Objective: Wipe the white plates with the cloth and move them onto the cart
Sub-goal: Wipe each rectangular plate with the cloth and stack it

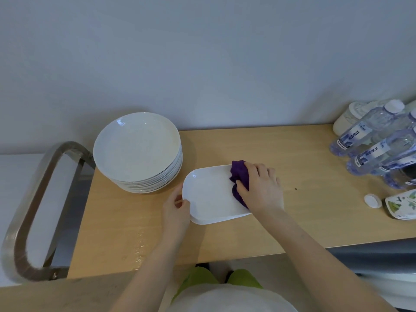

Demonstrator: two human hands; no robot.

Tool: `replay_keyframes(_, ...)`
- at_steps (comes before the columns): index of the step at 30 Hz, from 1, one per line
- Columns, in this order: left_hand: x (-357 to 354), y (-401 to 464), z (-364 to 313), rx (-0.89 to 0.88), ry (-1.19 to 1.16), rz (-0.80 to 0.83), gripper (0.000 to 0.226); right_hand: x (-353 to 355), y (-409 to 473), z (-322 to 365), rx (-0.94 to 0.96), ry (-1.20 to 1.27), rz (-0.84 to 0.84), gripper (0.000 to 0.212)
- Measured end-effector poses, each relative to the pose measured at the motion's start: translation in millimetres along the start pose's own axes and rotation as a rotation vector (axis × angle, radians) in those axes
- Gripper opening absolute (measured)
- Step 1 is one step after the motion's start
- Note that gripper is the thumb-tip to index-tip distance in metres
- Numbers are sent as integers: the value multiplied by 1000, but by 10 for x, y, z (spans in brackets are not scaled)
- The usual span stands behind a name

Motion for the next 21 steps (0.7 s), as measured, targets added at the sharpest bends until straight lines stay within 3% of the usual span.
replay_keyframes(4,-2,-5,-7,-1,-9,12,53,-101,-149,219,-120,134,-23,54)
replay_keyframes(9,25,25,-7,10,-14,69,58,-215,-64,896,31,161,71,53)
replay_keyframes(12,31,39,16,12,-45,81,48,-258,-187,1184,144,143,99,54)
replay_keyframes(21,20,19,-5,-79,38,83,57,-168,-370,829,171,138,155,56)
Point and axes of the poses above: each hand's wrist, its own y-axis towards the middle knuckle, its own x-axis out of the back of the hand, z = x × y, the point moved 6 cm from there along y, towards the middle knuckle, and after that the axes turned 4 degrees about -z, right-handed, at the moved point
